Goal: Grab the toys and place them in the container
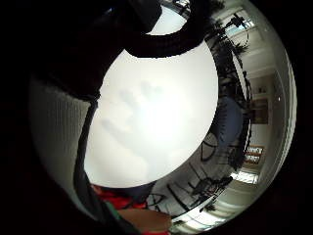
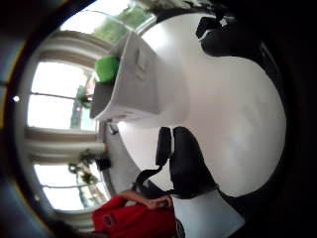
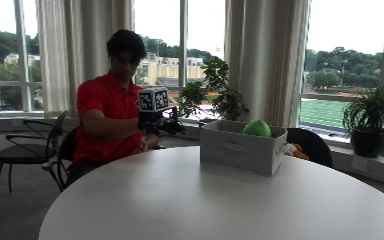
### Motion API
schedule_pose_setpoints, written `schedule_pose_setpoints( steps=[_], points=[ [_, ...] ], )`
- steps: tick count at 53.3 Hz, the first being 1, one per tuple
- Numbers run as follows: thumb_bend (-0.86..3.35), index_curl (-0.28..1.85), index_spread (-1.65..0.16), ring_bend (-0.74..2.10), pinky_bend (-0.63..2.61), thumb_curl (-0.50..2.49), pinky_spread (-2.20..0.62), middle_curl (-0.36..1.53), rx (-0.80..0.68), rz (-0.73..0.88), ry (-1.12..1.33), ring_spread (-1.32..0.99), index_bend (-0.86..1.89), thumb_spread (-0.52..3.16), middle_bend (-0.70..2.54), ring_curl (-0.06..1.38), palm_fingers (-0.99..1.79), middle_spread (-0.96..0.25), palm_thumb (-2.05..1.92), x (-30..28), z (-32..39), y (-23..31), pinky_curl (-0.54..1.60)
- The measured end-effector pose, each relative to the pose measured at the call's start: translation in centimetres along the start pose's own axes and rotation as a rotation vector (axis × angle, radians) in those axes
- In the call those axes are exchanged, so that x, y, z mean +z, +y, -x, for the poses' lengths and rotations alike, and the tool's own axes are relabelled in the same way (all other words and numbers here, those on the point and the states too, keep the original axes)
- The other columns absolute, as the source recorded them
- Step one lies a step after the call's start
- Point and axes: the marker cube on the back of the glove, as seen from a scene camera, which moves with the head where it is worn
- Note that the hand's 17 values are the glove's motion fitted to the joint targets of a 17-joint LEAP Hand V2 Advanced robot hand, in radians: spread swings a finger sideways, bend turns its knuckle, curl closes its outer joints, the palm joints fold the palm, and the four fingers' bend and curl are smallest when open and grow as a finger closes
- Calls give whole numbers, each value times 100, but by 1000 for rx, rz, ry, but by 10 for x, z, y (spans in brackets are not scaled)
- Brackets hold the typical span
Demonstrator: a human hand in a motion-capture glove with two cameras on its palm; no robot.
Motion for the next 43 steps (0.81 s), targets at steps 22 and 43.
schedule_pose_setpoints(
  steps=[22,43],
  points=[
    [-1,48,-43,20,59,35,7,30,19,20,-33,-12,43,128,18,34,15,-15,8,5,3,1,35],
    [-1,48,-43,20,59,35,6,31,20,20,-20,-13,43,128,18,34,15,-15,7,8,-2,-6,34]
  ],
)
